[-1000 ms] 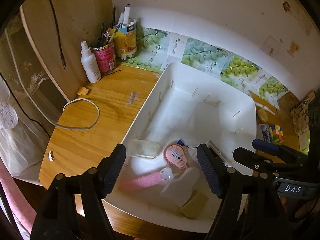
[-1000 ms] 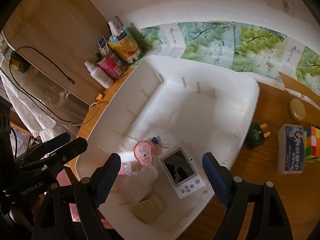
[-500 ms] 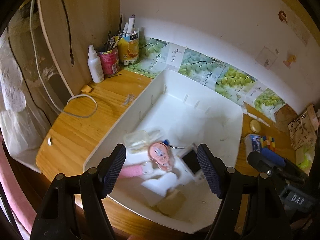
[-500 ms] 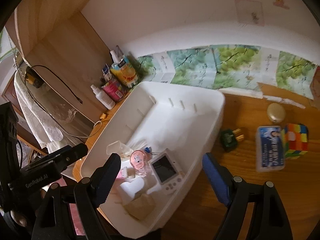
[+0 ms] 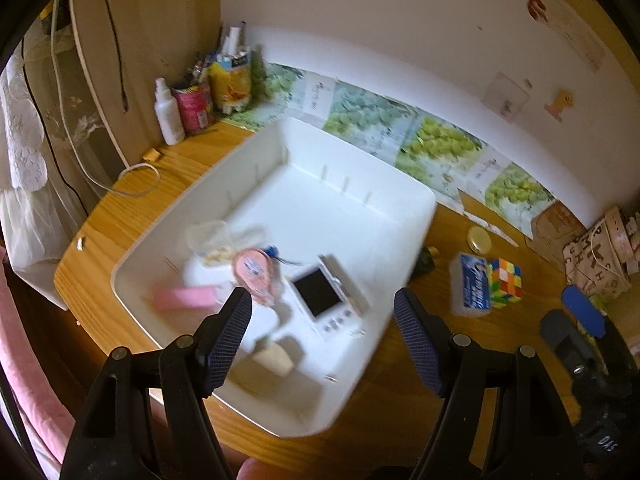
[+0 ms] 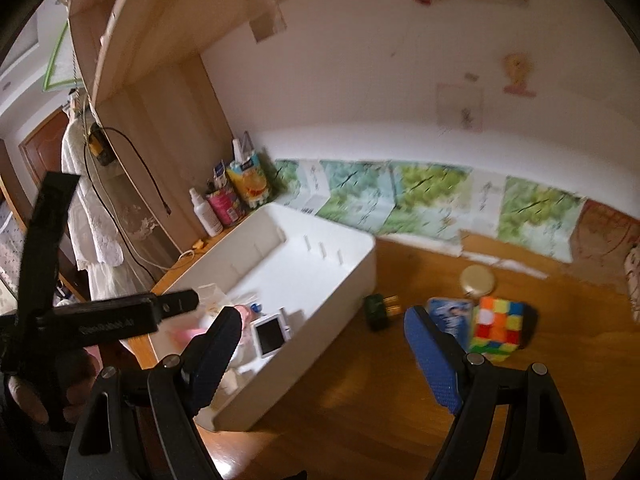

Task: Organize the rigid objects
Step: 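Move both open grippers from the tray toward the floss box and Rubik's cube, then grasp the blue dental-floss box with the left gripper while the right grasps the Rubik's cube, then lift the floss box with the left gripper while the right carries the cube toward the tray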

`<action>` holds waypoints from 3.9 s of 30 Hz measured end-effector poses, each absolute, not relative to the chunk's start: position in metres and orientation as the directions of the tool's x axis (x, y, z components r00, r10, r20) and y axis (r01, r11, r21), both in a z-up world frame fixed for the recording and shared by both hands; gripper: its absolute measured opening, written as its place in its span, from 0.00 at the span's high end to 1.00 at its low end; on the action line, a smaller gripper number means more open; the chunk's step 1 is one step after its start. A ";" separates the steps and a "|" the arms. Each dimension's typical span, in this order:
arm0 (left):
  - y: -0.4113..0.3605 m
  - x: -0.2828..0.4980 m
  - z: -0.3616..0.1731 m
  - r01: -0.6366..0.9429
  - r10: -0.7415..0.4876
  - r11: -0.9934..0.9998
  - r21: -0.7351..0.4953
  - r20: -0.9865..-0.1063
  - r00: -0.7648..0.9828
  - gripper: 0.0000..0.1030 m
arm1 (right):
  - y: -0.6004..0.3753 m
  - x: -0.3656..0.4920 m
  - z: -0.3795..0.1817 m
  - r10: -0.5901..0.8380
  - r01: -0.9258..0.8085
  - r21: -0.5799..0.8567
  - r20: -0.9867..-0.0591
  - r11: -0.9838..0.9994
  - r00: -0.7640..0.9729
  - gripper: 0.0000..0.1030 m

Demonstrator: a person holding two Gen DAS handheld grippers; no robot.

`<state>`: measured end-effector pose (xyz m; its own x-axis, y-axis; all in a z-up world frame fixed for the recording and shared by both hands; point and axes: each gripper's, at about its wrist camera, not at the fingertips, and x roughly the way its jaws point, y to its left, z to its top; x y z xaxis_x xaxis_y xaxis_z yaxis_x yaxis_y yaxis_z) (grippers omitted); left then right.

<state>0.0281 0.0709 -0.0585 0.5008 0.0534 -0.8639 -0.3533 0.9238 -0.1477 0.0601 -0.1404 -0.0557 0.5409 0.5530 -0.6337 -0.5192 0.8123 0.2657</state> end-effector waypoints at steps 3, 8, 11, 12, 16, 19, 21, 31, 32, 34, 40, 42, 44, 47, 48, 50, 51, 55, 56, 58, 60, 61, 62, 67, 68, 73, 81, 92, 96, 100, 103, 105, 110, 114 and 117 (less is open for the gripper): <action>0.054 0.027 -0.061 -0.353 0.052 0.925 -0.143 -0.870 0.490 0.25 | -0.159 0.059 -0.053 0.546 -0.521 0.246 -0.619 0.818 0.565 0.18; 0.028 0.029 -0.069 -0.358 0.039 0.922 -0.149 -0.882 0.470 0.25 | -0.183 0.055 -0.052 0.542 -0.532 0.214 -0.592 0.819 0.596 0.18; 0.013 0.032 -0.073 -0.360 0.030 0.920 -0.154 -0.889 0.457 0.25 | -0.197 0.051 -0.052 0.548 -0.549 0.190 -0.566 0.814 0.616 0.18; 0.008 0.033 -0.074 -0.361 0.029 0.920 -0.153 -0.892 0.451 0.25 | -0.202 0.051 -0.053 0.550 -0.558 0.175 -0.555 0.811 0.624 0.18; -0.012 0.040 -0.079 -0.352 0.011 0.923 -0.157 -0.903 0.430 0.25 | -0.218 0.050 -0.055 0.553 -0.576 0.138 -0.523 0.806 0.649 0.18; -0.028 0.050 -0.084 -0.336 -0.011 0.928 -0.161 -0.913 0.407 0.23 | -0.230 0.054 -0.059 0.555 -0.578 0.129 -0.507 0.806 0.660 0.18; -0.037 0.057 -0.087 -0.321 -0.020 0.934 -0.160 -0.917 0.399 0.23 | -0.239 0.060 -0.064 0.547 -0.573 0.121 -0.505 0.810 0.668 0.18; -0.077 0.102 -0.113 -0.248 -0.053 0.958 -0.142 -0.940 0.336 0.23 | -0.272 0.104 -0.105 0.513 -0.527 0.162 -0.577 0.834 0.635 0.18; -0.081 0.107 -0.116 -0.239 -0.055 0.961 -0.139 -0.944 0.325 0.23 | -0.273 0.109 -0.108 0.513 -0.525 0.168 -0.587 0.834 0.627 0.18; -0.087 0.115 -0.124 -0.222 -0.053 0.967 -0.125 -0.950 0.308 0.23 | -0.276 0.117 -0.116 0.515 -0.525 0.180 -0.602 0.832 0.611 0.18; -0.100 0.136 -0.147 -0.184 -0.051 0.977 -0.105 -0.960 0.276 0.23 | -0.281 0.144 -0.141 0.550 -0.497 0.286 -0.639 0.819 0.538 0.18; -0.103 0.142 -0.154 -0.181 -0.057 0.977 -0.110 -0.960 0.275 0.23 | -0.281 0.154 -0.149 0.553 -0.480 0.314 -0.654 0.819 0.516 0.18; -0.104 0.145 -0.156 -0.178 -0.068 0.977 -0.122 -0.957 0.280 0.23 | -0.280 0.160 -0.155 0.558 -0.469 0.336 -0.669 0.817 0.492 0.18; -0.105 0.150 -0.165 -0.182 -0.054 0.978 -0.106 -0.961 0.272 0.23 | -0.279 0.169 -0.165 0.571 -0.454 0.373 -0.683 0.809 0.455 0.18; -0.106 0.152 -0.168 -0.181 -0.056 0.977 -0.108 -0.962 0.269 0.23 | -0.279 0.173 -0.169 0.573 -0.445 0.385 -0.689 0.809 0.444 0.18; -0.106 0.153 -0.172 -0.182 -0.063 0.976 -0.115 -0.961 0.270 0.23 | -0.279 0.176 -0.174 0.582 -0.433 0.408 -0.692 0.804 0.427 0.18; -0.106 0.154 -0.174 -0.183 -0.065 0.976 -0.117 -0.961 0.267 0.23 | -0.279 0.179 -0.177 0.589 -0.424 0.424 -0.692 0.800 0.418 0.18; -0.107 0.159 -0.182 -0.175 -0.064 0.978 -0.112 -0.964 0.259 0.23 | -0.279 0.186 -0.187 0.596 -0.399 0.456 -0.707 0.796 0.380 0.18; -0.107 0.160 -0.184 -0.174 -0.065 0.978 -0.112 -0.964 0.259 0.23 | -0.279 0.187 -0.188 0.599 -0.396 0.462 -0.709 0.793 0.373 0.18; -0.108 0.162 -0.187 -0.175 -0.063 0.978 -0.110 -0.966 0.251 0.23 | -0.280 0.189 -0.190 0.606 -0.390 0.475 -0.709 0.789 0.361 0.18; -0.108 0.166 -0.190 -0.178 -0.073 0.977 -0.118 -0.968 0.240 0.23 | -0.279 0.190 -0.191 0.602 -0.387 0.473 -0.713 0.791 0.360 0.18; -0.108 0.167 -0.191 -0.180 -0.081 0.975 -0.126 -0.968 0.239 0.23 | -0.279 0.191 -0.192 0.605 -0.386 0.478 -0.712 0.789 0.356 0.18; -0.107 0.167 -0.191 -0.180 -0.083 0.975 -0.128 -0.967 0.241 0.23 | -0.279 0.192 -0.193 0.609 -0.383 0.484 -0.711 0.787 0.352 0.18; -0.109 0.172 -0.192 -0.165 -0.098 0.976 -0.141 -0.965 0.245 0.23 | -0.282 0.197 -0.196 0.617 -0.357 0.509 -0.709 0.783 0.341 0.18; -0.109 0.173 -0.192 -0.162 -0.104 0.976 -0.146 -0.964 0.245 0.23 | -0.282 0.198 -0.197 0.617 -0.352 0.513 -0.711 0.783 0.338 0.18; -0.109 0.176 -0.198 -0.146 -0.153 0.971 -0.189 -0.962 0.224 0.24 | -0.281 0.202 -0.198 0.623 -0.349 0.523 -0.717 0.778 0.313 0.18; -0.125 0.183 -0.206 -0.096 -0.144 0.982 -0.164 -0.971 0.192 0.32 | -0.271 0.207 -0.200 0.632 -0.369 0.531 -0.733 0.763 0.253 0.18; -0.133 0.185 -0.208 -0.076 -0.127 0.987 -0.144 -0.973 0.195 0.35 | -0.251 0.212 -0.202 0.584 -0.394 0.477 -0.782 0.785 0.217 0.18; -0.129 0.183 -0.207 -0.069 -0.133 0.986 -0.149 -0.973 0.188 0.35 | -0.246 0.213 -0.202 0.562 -0.402 0.452 -0.799 0.796 0.214 0.18; -0.124 0.182 -0.207 -0.066 -0.136 0.987 -0.149 -0.975 0.175 0.35 | -0.244 0.214 -0.201 0.547 -0.390 0.443 -0.810 0.807 0.212 0.20; -0.121 0.179 -0.207 -0.069 -0.138 0.986 -0.150 -0.977 0.160 0.35 | -0.243 0.215 -0.201 0.542 -0.382 0.444 -0.816 0.811 0.203 0.31; -0.120 0.177 -0.208 -0.076 -0.140 0.985 -0.153 -0.978 0.153 0.35 | -0.243 0.215 -0.200 0.530 -0.379 0.432 -0.823 0.818 0.205 0.36; -0.117 0.171 -0.205 -0.085 -0.142 0.984 -0.156 -0.979 0.147 0.35 | -0.247 0.217 -0.200 0.536 -0.346 0.452 -0.819 0.822 0.204 0.46; -0.113 0.165 -0.202 -0.096 -0.135 0.984 -0.149 -0.982 0.134 0.35 | -0.247 0.218 -0.194 0.530 -0.338 0.449 -0.823 0.827 0.205 0.53; -0.110 0.155 -0.198 -0.104 -0.143 0.982 -0.157 -0.981 0.132 0.35 | -0.244 0.219 -0.192 0.506 -0.338 0.426 -0.839 0.840 0.200 0.52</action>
<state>0.1548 -0.1097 -0.1982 0.1319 -0.1427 -0.9809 -0.1038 0.9822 -0.1568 0.2190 -0.2436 -0.1922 0.2001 0.5058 -0.8391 -0.3375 0.8396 0.4256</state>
